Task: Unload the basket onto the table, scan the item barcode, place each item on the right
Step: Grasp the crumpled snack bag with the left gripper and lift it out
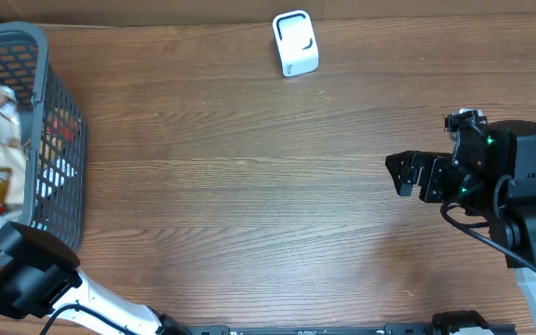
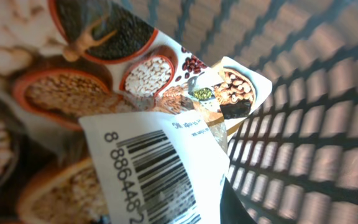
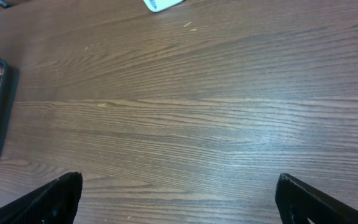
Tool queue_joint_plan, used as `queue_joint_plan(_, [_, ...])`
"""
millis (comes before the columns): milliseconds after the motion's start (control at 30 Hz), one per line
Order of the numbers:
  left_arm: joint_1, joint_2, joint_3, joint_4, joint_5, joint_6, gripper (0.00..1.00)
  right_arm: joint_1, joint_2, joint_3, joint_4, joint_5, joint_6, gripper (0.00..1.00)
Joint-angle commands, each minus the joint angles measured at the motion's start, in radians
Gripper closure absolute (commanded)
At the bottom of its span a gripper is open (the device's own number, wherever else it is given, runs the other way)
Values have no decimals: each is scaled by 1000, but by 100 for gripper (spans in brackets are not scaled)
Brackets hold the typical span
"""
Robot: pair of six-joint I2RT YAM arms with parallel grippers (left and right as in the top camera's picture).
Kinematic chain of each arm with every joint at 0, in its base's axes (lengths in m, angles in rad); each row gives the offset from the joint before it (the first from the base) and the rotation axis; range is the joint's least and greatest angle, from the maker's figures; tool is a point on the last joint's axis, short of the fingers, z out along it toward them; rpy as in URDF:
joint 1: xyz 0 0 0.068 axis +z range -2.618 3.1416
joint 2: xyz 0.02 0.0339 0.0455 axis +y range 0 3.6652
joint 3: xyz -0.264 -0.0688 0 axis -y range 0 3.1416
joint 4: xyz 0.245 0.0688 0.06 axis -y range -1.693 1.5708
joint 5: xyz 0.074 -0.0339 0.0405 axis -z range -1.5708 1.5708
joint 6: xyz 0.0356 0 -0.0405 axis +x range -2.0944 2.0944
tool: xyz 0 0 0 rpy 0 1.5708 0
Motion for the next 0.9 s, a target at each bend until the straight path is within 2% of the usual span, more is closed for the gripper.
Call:
queue_joint_plan(0, [-8, -6, 204, -57, -3, -129, 96, 4, -2, 27, 5, 6, -18, 0])
queue_joint_plan(133, [-14, -26, 381, -134, 197, -142, 96, 4, -2, 27, 5, 6, -18, 0])
queue_joint_plan(267, [-20, -59, 447, -200, 589, -142, 96, 4, 0, 27, 5, 5, -18, 0])
queue_joint_plan(367, [-64, -68, 447, -276, 768, -132, 96, 4, 2, 27, 5, 5, -14, 0])
queue_joint_plan(433, [-116, -66, 446, -359, 789, -89, 95, 4, 6, 27, 4, 6, -14, 0])
queue_joint_plan(533, [-230, -62, 429, -477, 772, 47, 96, 4, 13, 27, 4, 6, -15, 0])
queue_joint_plan(700, [-476, -59, 320, -468, 684, 65, 96, 4, 37, 27, 4, 5, -14, 0])
queue_joint_plan(800, [-637, -59, 225, -450, 582, 64, 95, 4, 53, 27, -3, 6, -15, 0])
queue_joint_plan(867, [-742, -58, 130, -406, 520, 26, 95, 4, 66, 27, -7, 6, -15, 0])
